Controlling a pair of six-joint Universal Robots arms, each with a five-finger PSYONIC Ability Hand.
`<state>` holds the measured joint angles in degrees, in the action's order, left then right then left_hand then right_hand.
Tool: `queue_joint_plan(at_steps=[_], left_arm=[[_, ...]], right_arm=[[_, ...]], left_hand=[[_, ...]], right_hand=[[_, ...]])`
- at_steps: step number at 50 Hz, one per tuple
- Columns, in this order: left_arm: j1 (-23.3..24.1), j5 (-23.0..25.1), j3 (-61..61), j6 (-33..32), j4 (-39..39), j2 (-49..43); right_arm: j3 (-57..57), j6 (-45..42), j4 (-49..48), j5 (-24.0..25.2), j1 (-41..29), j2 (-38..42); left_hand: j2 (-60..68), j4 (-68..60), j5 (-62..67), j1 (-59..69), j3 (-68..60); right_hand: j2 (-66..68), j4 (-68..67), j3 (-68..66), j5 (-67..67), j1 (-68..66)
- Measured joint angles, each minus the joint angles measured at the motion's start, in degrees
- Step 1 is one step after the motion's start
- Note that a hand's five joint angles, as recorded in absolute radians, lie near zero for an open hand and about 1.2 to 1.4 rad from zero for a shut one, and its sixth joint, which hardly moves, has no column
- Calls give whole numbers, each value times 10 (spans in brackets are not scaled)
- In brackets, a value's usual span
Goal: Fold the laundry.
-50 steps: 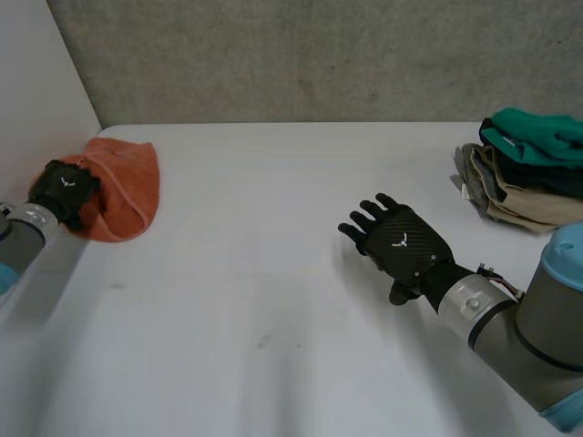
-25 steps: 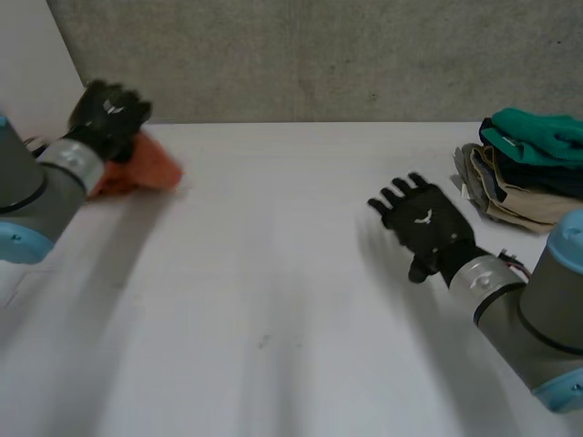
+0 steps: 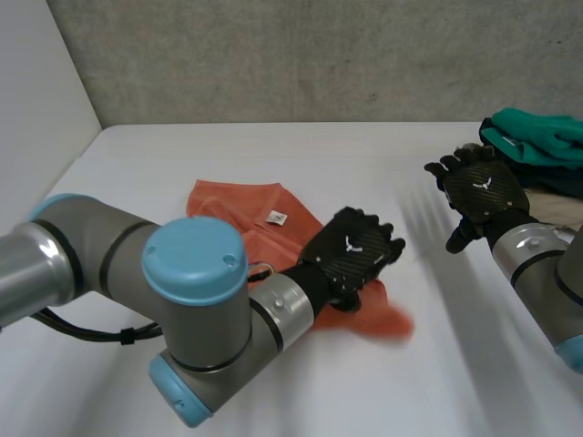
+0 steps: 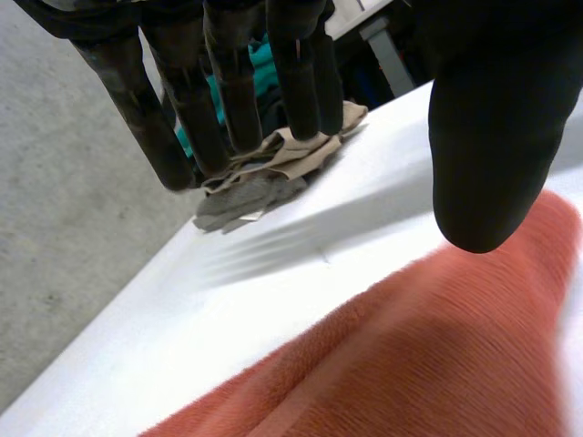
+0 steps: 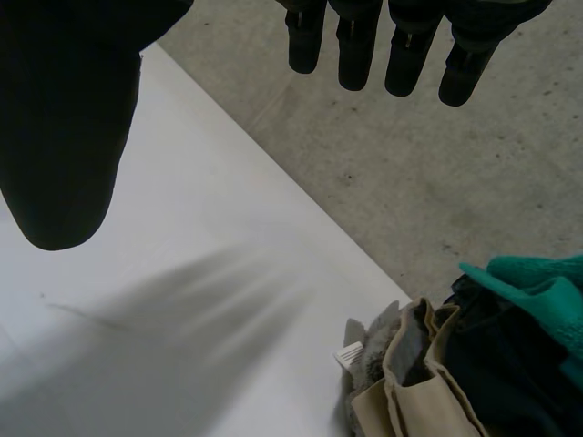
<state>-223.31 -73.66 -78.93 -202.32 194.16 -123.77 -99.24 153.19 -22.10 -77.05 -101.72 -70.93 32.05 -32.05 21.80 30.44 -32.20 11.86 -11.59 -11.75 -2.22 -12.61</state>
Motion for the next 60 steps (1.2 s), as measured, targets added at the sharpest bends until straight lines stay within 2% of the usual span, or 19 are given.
queue_joint_plan(at_steps=[3, 8, 12, 17, 19, 20, 24, 31, 40, 41, 42, 43, 45, 48, 54, 60], left_arm=[[-1, 0, 0, 0, -7, 11], [-24, -2, -11, 1, -28, 76], [-66, -12, -34, 2, -49, 140], [-120, -32, -63, 0, -70, 178], [-140, -37, -74, -1, -78, 180], [-150, -39, -80, -2, -81, 176], [-167, -41, -90, -5, -88, 149], [-171, -40, -77, -19, -74, 68], [-163, -42, -17, -95, -48, -38], [-163, -43, -14, -100, -48, -44], [-163, -44, -11, -104, -48, -49], [-163, -46, -8, -107, -48, -53], [-162, -50, -6, -110, -48, -56], [-160, -62, -9, -111, -48, -44], [-151, -83, -39, -105, -48, 42], [-143, -90, -100, -106, -51, 165]], right_arm=[[1, -1, 6, 2, -1, 1], [4, -5, 28, 10, -4, 1], [7, -20, 67, 19, -7, 0], [8, -58, 140, 27, -18, -8], [7, -73, 170, 30, -27, -17], [6, -80, 184, 30, -32, -22], [1, -92, 205, 30, -47, -34], [-8, -95, 197, 30, -60, -30], [-16, -97, 171, 28, -56, -18], [-16, -97, 169, 28, -55, -18], [-16, -97, 166, 28, -55, -17], [-15, -97, 164, 28, -54, -16], [-14, -98, 160, 28, -54, -14], [-6, -99, 155, 29, -53, -6], [50, -102, 150, 39, -54, 31], [152, -124, 160, 102, -58, 81]], left_hand=[[-79, 84, -83, -70, 79], [-94, 97, -97, -71, 91], [-95, 97, -98, -71, 91], [-95, 97, -97, -71, 91], [-76, 78, -76, -56, 77], [-30, 30, -27, -7, 32], [26, -28, 29, 52, -25], [35, -34, 35, 54, -33], [23, -20, 23, 40, -19], [183, -176, 175, 207, -180], [218, -219, 218, 250, -216], [309, -305, 300, 329, -305], [350, -350, 336, 345, -345], [362, -364, 337, 345, -357], [363, -365, 337, 345, -358], [363, -365, 337, 345, -358]], right_hand=[[0, 0, 0, 0, 0], [0, 0, 0, 0, 0], [0, 0, 0, 0, 0], [0, 0, 0, 0, 0], [0, 0, 0, 0, 0], [0, 0, 0, 0, 0], [0, 0, 0, 0, 0], [0, 0, 0, 0, 0], [0, 0, 0, 0, 0], [0, 0, 0, 0, 0], [0, 0, 0, 0, 0], [0, 0, 0, 0, 0], [0, 0, 0, 0, 0], [0, 0, 0, 0, 0], [0, 0, 0, 0, 0], [0, 0, 0, 0, 0]])
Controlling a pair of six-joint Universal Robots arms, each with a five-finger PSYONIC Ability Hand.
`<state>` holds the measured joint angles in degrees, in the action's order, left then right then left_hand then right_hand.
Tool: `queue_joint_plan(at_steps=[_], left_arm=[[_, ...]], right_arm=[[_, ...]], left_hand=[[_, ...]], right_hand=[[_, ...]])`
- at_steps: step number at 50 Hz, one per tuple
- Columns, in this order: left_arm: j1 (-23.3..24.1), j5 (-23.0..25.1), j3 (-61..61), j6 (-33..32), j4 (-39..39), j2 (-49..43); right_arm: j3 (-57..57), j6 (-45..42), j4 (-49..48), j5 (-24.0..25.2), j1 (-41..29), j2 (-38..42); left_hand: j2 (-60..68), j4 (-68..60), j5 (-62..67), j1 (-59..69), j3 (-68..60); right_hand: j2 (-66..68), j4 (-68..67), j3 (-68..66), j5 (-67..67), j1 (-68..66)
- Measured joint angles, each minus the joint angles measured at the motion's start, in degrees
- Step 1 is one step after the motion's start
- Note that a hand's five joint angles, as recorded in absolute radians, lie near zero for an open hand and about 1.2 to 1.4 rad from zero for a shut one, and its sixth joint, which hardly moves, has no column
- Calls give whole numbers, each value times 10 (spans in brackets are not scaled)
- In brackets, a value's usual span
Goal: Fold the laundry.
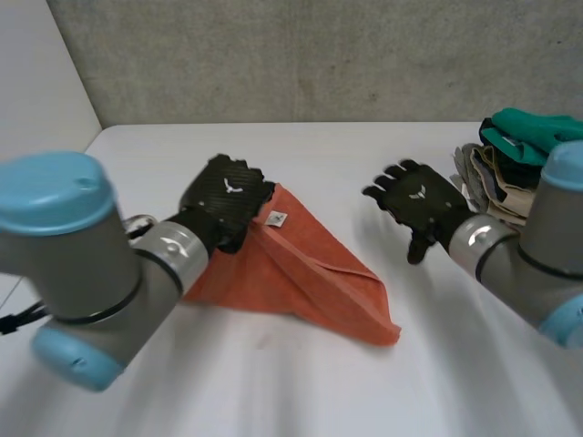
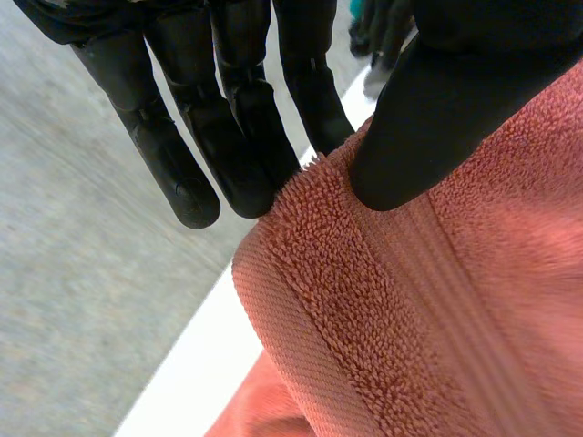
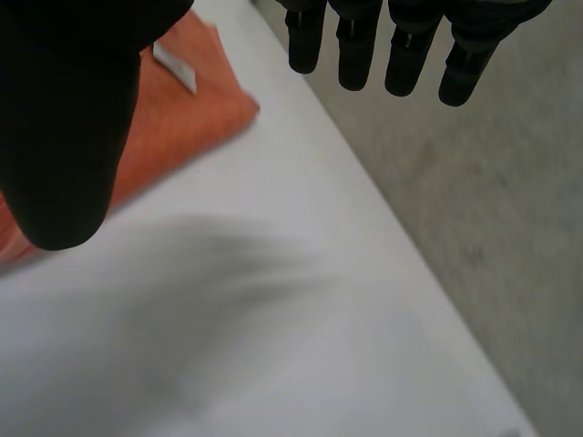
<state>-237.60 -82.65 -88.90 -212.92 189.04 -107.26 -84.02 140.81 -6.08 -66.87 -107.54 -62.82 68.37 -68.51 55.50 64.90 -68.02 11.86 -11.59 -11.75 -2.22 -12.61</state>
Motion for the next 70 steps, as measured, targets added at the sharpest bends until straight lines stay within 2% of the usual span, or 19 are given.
queue_joint_plan(at_steps=[4, 9, 14, 20, 23, 25, 26, 29, 35, 39, 41, 42, 48, 55, 59, 62, 64, 67, 70], left_arm=[[2, 0, -54, -4, -4, 93], [-3, 0, -102, -6, -10, 189], [-17, 1, -120, -6, -11, 270], [-44, 1, -111, -5, -8, 327], [-58, 3, -107, -5, -6, 335], [-77, 5, -102, -4, -5, 335], [-83, 5, -100, -4, -4, 334], [-99, 5, -92, -3, -2, 326], [-135, 3, -64, 0, 12, 300], [-158, 1, -54, 1, 27, 291], [-164, 1, -52, 2, 33, 287], [-173, 0, -51, 3, 40, 280], [-181, 0, -60, 7, 51, 241], [-182, 1, -77, 9, 52, 163], [-177, 1, -90, 12, 51, 127], [-172, 1, -97, 15, 51, 111], [-164, 1, -102, 20, 51, 98], [-156, 0, -106, 29, 51, 91], [-152, 0, -106, 35, 51, 91]], right_arm=[[99, -23, 33, 108, -4, 58], [187, -40, 65, 200, -25, 127], [239, -74, 81, 231, -54, 182], [256, -128, 111, 238, -91, 220], [257, -142, 123, 237, -102, 230], [261, -156, 135, 232, -112, 241], [263, -159, 138, 228, -113, 243], [278, -156, 139, 199, -116, 240], [305, -94, 104, 69, -108, 182], [289, -39, 71, 13, -93, 111], [278, -22, 63, 2, -86, 83], [259, 3, 54, -9, -74, 40], [215, 38, 50, -22, -53, -21], [180, 47, 53, -65, -55, -8], [177, 43, 45, -61, -62, 42], [188, 40, 40, -55, -64, 81], [205, 36, 37, -52, -65, 124], [222, 30, 36, -58, -66, 153], [226, 29, 37, -65, -66, 151]], left_hand=[[0, 0, 0, 0, 0], [0, 0, 0, 0, 0], [2, 0, 0, 0, -3], [2, -1, 0, 0, -3], [2, -1, 0, 0, -3], [2, -2, 0, 0, -3], [2, -2, 0, 0, -3], [2, -2, 0, 0, -3], [2, -3, 0, 0, -3], [2, -3, 0, 0, -3], [2, -3, 0, 0, -3], [2, -3, 0, 0, -3], [2, -3, 0, 0, -3], [2, -3, 0, 0, -3], [2, -3, 0, 0, -3], [2, -3, 0, 0, -3], [2, -3, 0, 0, -3], [2, -3, 0, 0, -3], [2, -3, 0, 0, -3]], right_hand=[[0, 0, 0, 0, 0], [0, 0, 0, 0, 0], [0, 0, 0, 0, 0], [6, -7, -6, -5, -4], [98, -99, -97, -90, -93], [372, -355, -352, -350, -316], [441, -435, -429, -430, -367], [540, -544, -530, -528, -433], [544, -567, -542, -539, -433], [544, -567, -542, -540, -433], [544, -567, -542, -544, -433], [544, -567, -549, -548, -433], [544, -568, -557, -552, -433], [544, -568, -557, -552, -433], [544, -568, -557, -552, -433], [489, -514, -507, -503, -424], [253, -287, -269, -271, -218], [34, -47, -45, -31, -17], [1, -6, -4, 0, 1]])
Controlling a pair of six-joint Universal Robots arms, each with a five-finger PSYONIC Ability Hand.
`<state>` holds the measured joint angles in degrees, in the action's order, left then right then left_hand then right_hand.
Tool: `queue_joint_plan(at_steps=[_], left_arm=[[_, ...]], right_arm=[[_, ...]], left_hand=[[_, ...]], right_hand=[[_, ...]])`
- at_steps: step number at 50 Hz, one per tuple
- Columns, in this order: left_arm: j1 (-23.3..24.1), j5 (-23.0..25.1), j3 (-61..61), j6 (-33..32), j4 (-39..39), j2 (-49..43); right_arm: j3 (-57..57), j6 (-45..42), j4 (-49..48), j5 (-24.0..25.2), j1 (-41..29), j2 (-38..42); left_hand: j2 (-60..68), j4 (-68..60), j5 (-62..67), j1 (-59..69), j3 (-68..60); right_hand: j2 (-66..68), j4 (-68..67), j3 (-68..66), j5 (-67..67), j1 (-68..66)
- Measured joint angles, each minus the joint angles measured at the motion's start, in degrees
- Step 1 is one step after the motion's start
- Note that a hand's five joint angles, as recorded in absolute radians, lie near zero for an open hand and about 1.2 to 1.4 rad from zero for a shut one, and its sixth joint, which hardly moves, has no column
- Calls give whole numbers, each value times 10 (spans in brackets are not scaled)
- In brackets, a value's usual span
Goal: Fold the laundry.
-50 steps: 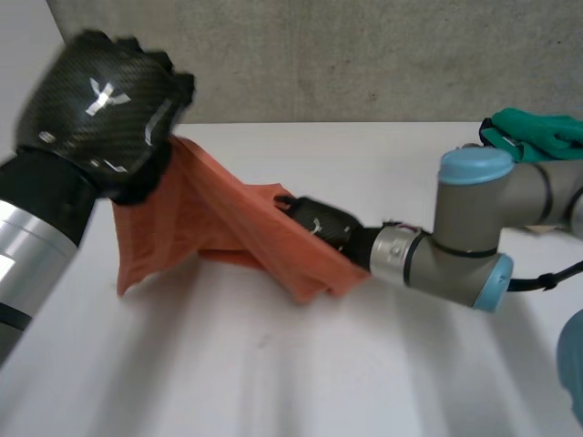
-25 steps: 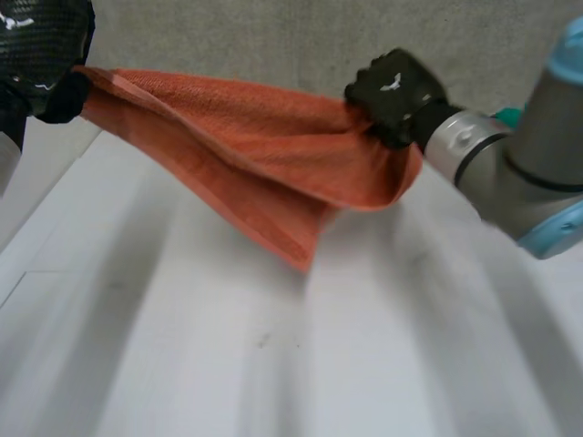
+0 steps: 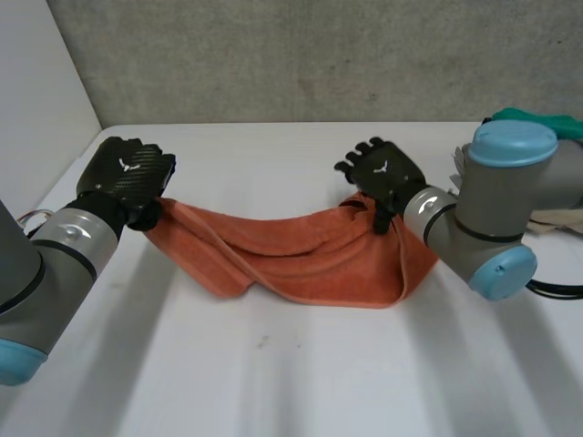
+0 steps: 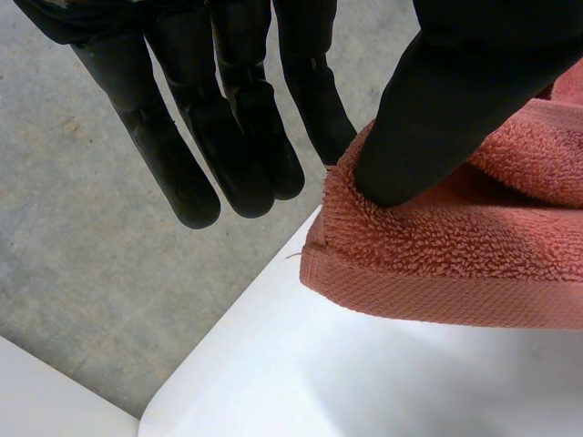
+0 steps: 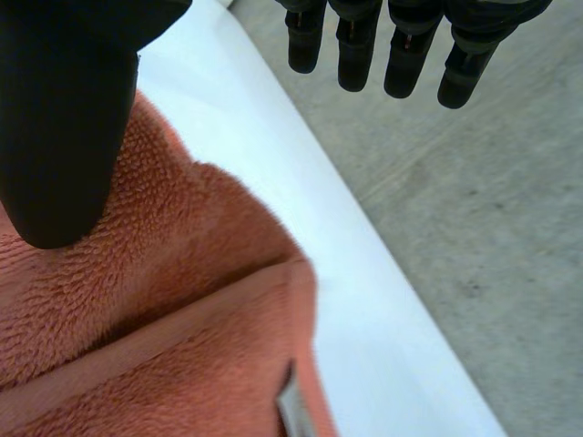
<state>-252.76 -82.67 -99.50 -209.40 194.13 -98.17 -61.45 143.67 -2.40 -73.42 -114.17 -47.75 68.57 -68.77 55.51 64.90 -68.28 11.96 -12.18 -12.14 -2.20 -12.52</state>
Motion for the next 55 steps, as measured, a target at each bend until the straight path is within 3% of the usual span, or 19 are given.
queue_joint_plan(at_steps=[9, 16, 23, 29, 38, 42, 44, 45, 50, 55], left_arm=[[2, 0, 7, 6, 0, 12], [6, 0, 5, 6, -3, 23], [15, 0, -1, 7, -4, 32], [18, 0, -3, 7, -3, 33], [15, -1, -4, 7, -3, 31], [11, -1, -3, 6, -3, 29], [7, -2, -3, 6, -3, 28], [4, -3, -3, 6, -2, 28], [-10, -16, 0, 6, -2, 30], [-26, -46, 13, 6, -2, 55]], right_arm=[[-37, -3, 43, -3, 14, -118], [-67, -103, 141, 37, 62, -188], [-70, -294, 157, 107, 87, -143], [-30, -356, 152, 146, 88, -52], [9, -358, 109, 159, 87, 42], [10, -352, 66, 155, 87, 66], [10, -345, 30, 150, 87, 74], [9, -340, 15, 148, 87, 74], [1, -288, -32, 128, 91, 51], [-15, -167, -39, 96, 107, -50]], left_hand=[[0, 0, 0, 0, 0], [0, 0, 0, 0, 0], [0, 0, 0, 0, 0], [0, 0, 0, 0, 0], [0, 0, 0, 0, 0], [0, 0, 0, 0, 0], [0, 0, 0, 0, 0], [0, 0, 0, 0, 0], [0, 0, 0, 0, 0], [0, 0, 0, 0, 0]], right_hand=[[1, 6, 3, 0, -1], [81, -81, -82, -85, -77], [82, -91, -90, -96, -85], [83, -104, -103, -108, -99], [198, -192, -192, -191, -193], [370, -366, -366, -362, -361], [529, -526, -522, -512, -484], [541, -539, -535, -522, -484], [551, -561, -551, -530, -484], [551, -562, -551, -532, -484]])
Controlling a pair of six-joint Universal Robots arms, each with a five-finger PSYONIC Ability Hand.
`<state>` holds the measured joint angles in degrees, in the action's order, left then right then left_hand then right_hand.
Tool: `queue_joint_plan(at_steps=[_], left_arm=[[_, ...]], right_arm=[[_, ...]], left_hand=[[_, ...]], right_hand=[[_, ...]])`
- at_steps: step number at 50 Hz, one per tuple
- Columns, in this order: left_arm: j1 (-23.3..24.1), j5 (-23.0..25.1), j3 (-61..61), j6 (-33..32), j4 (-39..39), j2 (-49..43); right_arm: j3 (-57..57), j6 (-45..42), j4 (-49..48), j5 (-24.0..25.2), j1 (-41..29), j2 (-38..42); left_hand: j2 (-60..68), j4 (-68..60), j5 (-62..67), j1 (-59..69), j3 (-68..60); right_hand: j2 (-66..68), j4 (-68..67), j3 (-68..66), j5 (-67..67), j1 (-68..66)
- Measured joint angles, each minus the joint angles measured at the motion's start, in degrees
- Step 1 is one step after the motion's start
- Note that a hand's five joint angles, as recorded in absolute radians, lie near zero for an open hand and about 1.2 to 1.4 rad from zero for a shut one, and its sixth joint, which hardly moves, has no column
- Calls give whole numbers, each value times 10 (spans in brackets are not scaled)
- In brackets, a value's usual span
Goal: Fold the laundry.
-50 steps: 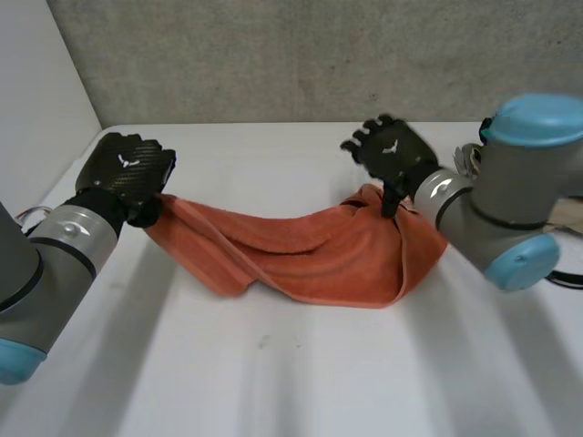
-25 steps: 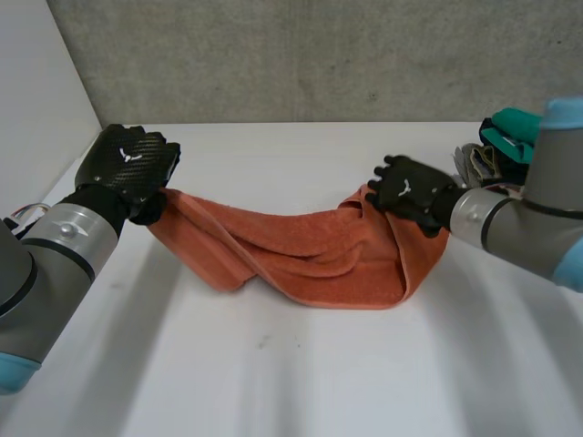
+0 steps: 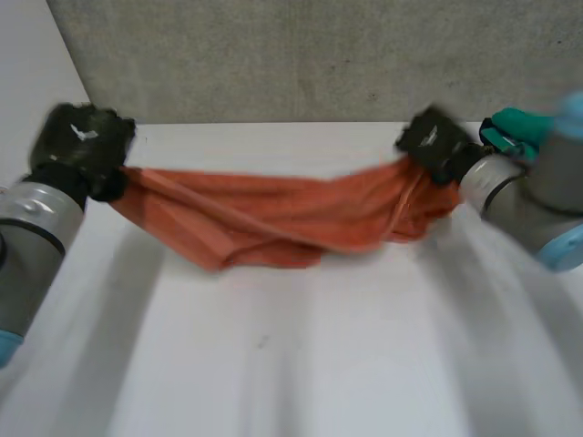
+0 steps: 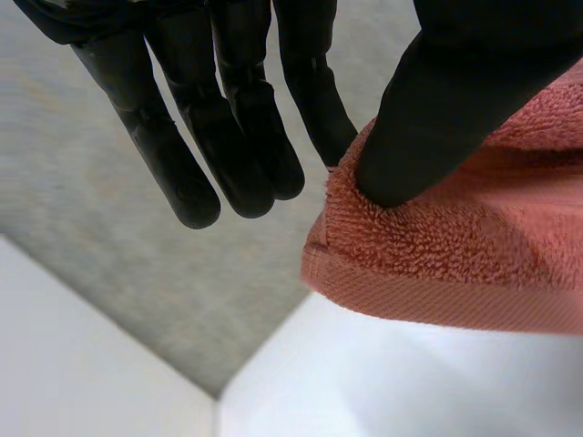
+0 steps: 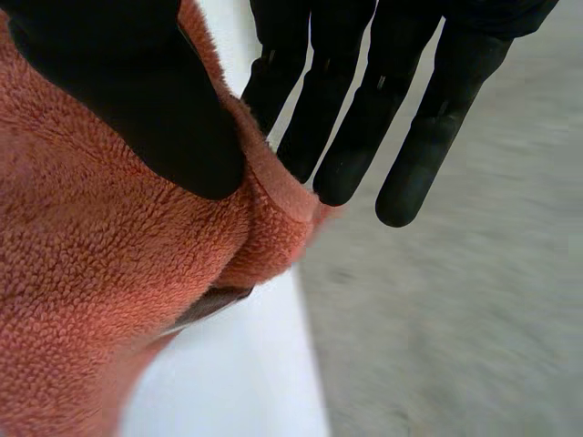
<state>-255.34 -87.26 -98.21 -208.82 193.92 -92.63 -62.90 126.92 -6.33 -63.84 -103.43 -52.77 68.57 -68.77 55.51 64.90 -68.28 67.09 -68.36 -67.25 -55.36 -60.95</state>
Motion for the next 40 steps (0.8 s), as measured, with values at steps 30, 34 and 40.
queue_joint_plan(at_steps=[30, 34, 40], left_arm=[[-50, 31, 120, 0, -146, 11], [-50, 34, 143, -7, -131, -82], [-50, 33, 261, -23, -70, -199]], right_arm=[[-1, 126, 308, -69, 92, -256], [6, 114, 286, -106, 66, -183], [79, 95, 167, -177, 29, -71]], left_hand=[[0, 0, 0, 0, 0], [0, 0, 0, 0, 0], [1, 0, 0, 0, -1]], right_hand=[[0, -2, -5, -27, -29], [0, -2, -5, -27, -29], [0, -2, -5, -27, -29]])
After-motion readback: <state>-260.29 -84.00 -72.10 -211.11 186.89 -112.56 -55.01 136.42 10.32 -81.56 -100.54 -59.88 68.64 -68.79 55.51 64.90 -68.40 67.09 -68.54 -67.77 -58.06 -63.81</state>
